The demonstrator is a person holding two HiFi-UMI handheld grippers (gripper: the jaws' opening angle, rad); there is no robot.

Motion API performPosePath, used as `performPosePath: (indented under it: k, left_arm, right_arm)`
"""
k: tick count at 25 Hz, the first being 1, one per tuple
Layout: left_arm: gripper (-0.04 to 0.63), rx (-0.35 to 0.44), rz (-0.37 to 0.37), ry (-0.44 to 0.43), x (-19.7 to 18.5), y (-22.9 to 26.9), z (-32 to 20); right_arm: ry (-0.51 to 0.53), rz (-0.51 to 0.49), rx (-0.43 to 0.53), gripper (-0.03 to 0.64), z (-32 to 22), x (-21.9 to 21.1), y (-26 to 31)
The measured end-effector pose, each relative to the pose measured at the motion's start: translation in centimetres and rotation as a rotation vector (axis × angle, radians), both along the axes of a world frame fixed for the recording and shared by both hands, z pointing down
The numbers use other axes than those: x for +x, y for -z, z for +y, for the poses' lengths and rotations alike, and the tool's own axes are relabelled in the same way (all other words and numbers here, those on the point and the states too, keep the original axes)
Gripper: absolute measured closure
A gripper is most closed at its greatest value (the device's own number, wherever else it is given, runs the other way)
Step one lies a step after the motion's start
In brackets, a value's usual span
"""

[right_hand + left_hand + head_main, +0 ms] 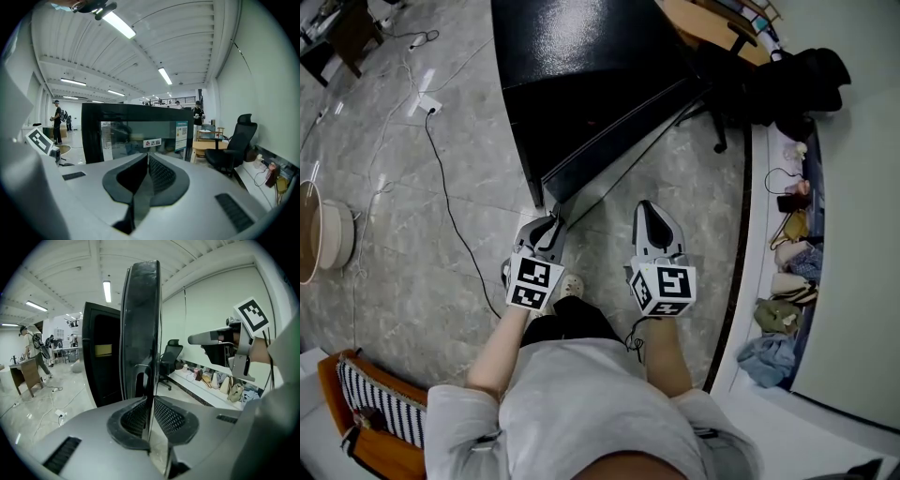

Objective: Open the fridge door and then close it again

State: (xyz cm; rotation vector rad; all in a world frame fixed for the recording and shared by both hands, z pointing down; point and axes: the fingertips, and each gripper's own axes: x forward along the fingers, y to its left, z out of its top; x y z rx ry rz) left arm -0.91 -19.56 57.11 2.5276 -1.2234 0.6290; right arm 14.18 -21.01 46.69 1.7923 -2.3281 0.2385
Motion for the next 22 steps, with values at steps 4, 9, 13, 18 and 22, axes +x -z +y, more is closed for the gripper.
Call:
performPosePath:
  k: [4,9,13,18,22]
  left_arm:
    - [0.543,0.005,-0.002,0.004,0.9,0.1,1.0]
    - [0.543,-0.003,-0.010,-0.001,1.6,0.1,1.8]
    - [0.545,0.000,-0.016,0.004,1.6,0.2,1.7]
    - [0.546,-0.007,-0.012,0.022,0.9,0.1,1.0]
    - [0.546,-0.018,-0.007,0.040,0.2,0.1,0.2]
  right_arm:
    - [-0.012,0.001,0.007,0.591,0.8,0.5,0.2]
    - [-0.028,-0.004,0.013,0.592,1.5,1.3,0.6]
    - [-0.031,-0.009,0.018,0.592,1.7,1.6,0.8]
    - [-0.027,-0.012,0.021,0.592,1.6,1.5,0.9]
    - [-0.025,-0.016,0.023,0.592,1.3,1.6,1.0]
